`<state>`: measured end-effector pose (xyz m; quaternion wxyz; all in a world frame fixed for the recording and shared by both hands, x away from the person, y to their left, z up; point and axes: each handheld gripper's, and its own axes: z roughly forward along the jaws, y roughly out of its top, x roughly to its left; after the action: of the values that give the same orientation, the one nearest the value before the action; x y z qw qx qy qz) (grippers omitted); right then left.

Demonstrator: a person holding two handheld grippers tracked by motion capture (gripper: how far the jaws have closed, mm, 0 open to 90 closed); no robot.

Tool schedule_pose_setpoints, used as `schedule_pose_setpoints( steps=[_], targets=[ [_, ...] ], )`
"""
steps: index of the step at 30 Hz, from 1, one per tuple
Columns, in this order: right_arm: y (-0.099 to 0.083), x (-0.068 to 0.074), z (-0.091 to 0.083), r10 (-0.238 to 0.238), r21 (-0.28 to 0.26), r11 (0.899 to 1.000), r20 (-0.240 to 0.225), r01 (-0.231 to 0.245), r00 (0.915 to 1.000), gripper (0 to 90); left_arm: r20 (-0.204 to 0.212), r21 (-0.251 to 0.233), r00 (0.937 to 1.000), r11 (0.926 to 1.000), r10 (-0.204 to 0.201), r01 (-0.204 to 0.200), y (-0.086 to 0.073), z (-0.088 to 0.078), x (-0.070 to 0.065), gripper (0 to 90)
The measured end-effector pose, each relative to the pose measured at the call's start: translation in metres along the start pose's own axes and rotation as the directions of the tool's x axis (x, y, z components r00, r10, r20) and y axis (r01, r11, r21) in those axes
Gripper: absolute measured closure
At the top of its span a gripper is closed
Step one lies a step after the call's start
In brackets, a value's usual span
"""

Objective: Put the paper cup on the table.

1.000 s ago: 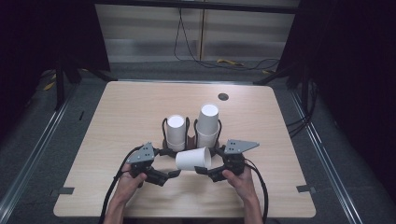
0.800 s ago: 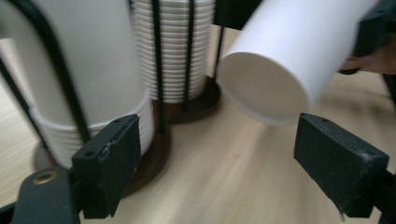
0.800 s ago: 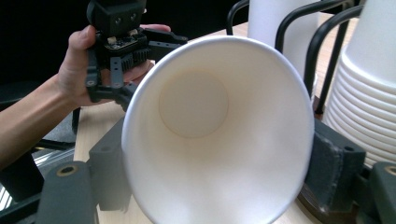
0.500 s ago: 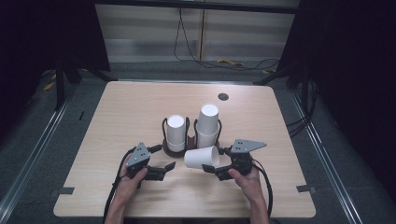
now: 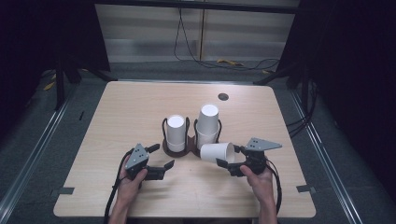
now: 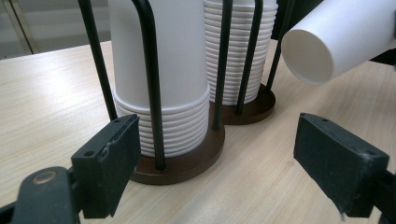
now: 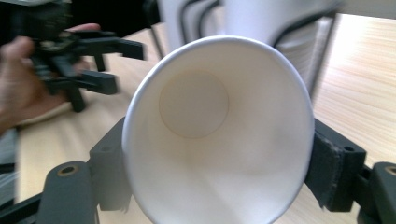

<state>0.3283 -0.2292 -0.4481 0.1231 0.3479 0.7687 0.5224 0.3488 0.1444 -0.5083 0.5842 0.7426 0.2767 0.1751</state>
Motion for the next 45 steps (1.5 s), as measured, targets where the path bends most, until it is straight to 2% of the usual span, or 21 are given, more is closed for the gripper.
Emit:
schedule_pose_setpoints(
  steps=[1, 4, 5, 7, 9, 15, 18, 20, 22, 23, 26, 28, 29, 32, 34, 37, 40, 43, 45],
  targets=[
    [0.0, -0.002, -0.002, 0.005, 0.007, 1.0, 0.029, -0.005, 0.9996, 22.5, -0.021, -0.018, 0.9997, 0.9998, 0.012, -0.012, -0.001, -0.001, -0.002, 15.0],
    [-0.002, -0.004, -0.005, 0.021, 0.018, 1.0, 0.061, -0.022, 0.9979, 22.5, -0.092, -0.084, 0.9958, 0.9964, 0.003, -0.011, -0.004, -0.008, -0.005, 15.2],
    [-0.002, -0.004, -0.005, 0.024, 0.03, 0.999, 0.078, -0.027, 0.9967, 22.5, -0.088, -0.101, 0.996, 0.9949, -0.015, 0.006, -0.004, -0.009, -0.004, 15.0],
    [-0.001, -0.004, -0.005, 0.03, 0.047, 0.998, 0.091, -0.035, 0.9954, 22.6, -0.12, -0.116, 0.9927, 0.9933, -0.015, 0.001, -0.005, -0.01, -0.004, 14.6],
    [0.0, -0.004, -0.004, 0.03, 0.075, 0.996, 0.106, -0.038, 0.9939, 22.6, -0.124, -0.125, 0.9923, 0.9921, -0.006, -0.009, -0.006, -0.011, -0.005, 15.2],
    [0.006, -0.004, -0.006, 0.023, 0.132, 0.991, 0.11, -0.038, 0.9936, 22.6, -0.151, -0.149, 0.9882, 0.9889, -0.025, 0.002, -0.007, -0.014, -0.005, 15.2],
    [0.006, -0.003, -0.009, 0.026, 0.151, 0.988, 0.112, -0.043, 0.9934, 22.6, -0.144, -0.155, 0.9894, 0.9879, -0.019, -0.004, -0.008, -0.014, -0.005, 15.3],
    [0.006, -0.002, -0.013, 0.03, 0.163, 0.985, 0.129, -0.051, 0.9912, 22.7, -0.153, -0.165, 0.988, 0.9863, -0.02, -0.006, -0.008, -0.014, -0.006, 15.2],
    [0.007, -0.002, -0.019, 0.039, 0.169, 0.984, 0.15, -0.065, 0.9879, 22.8, -0.151, -0.165, 0.9884, 0.9861, -0.004, -0.021, -0.008, -0.015, -0.007, 15.2],
    [0.007, -0.003, -0.021, 0.042, 0.168, 0.983, 0.156, -0.068, 0.9869, 22.8, -0.17, -0.162, 0.9855, 0.9863, 0.005, -0.033, -0.008, -0.015, -0.009, 15.2],
    [0.009, -0.005, -0.027, 0.043, 0.178, 0.981, 0.189, -0.077, 0.9811, 22.9, -0.19, -0.156, 0.9818, 0.9872, 0.004, -0.034, -0.008, -0.014, -0.011, 15.2],
    [0.01, -0.009, -0.029, 0.051, 0.191, 0.977, 0.215, -0.094, 0.9752, 23.0, -0.192, -0.161, 0.9814, 0.9868, -0.01, -0.022, -0.008, -0.014, -0.009, 15.3],
    [0.012, -0.012, -0.031, 0.064, 0.195, 0.975, 0.218, -0.107, 0.9739, 23.1, -0.181, -0.163, 0.9834, 0.9865, -0.013, -0.017, -0.008, -0.015, -0.008, 15.2],
    [0.018, -0.016, -0.031, 0.06, 0.217, 0.97, 0.234, -0.112, 0.9705, 23.1, -0.177, -0.161, 0.9841, 0.9868, -0.013, -0.016, -0.008, -0.014, -0.008, 15.4],
    [0.024, -0.022, -0.03, 0.051, 0.24, 0.964, 0.262, -0.117, 0.9636, 23.2, -0.2, -0.157, 0.9797, 0.9871, -0.002, -0.03, -0.008, -0.014, -0.01, 15.4],
    [0.029, -0.028, -0.03, 0.039, 0.278, 0.953, 0.283, -0.121, 0.9585, 23.2, -0.196, -0.155, 0.9805, 0.9872, 0.007, -0.038, -0.008, -0.014, -0.011, 15.4],
    [0.035, -0.033, -0.028, 0.021, 0.325, 0.938, 0.299, -0.123, 0.9541, 23.3, -0.205, -0.155, 0.9788, 0.9875, -0.006, -0.026, -0.008, -0.014, -0.01, 15.3],
    [0.041, -0.037, -0.028, 0.008, 0.349, 0.929, 0.307, -0.12, 0.9518, 23.3, -0.2, -0.155, 0.9796, 0.987, 0.011, -0.043, -0.008, -0.014, -0.012, 15.2],
    [0.047, -0.041, -0.027, -0.006, 0.376, 0.919, 0.311, -0.117, 0.9505, 23.2, -0.217, -0.149, 0.9759, 0.9874, 0.02, -0.053, -0.008, -0.014, -0.013, 15.3]
  ],
)
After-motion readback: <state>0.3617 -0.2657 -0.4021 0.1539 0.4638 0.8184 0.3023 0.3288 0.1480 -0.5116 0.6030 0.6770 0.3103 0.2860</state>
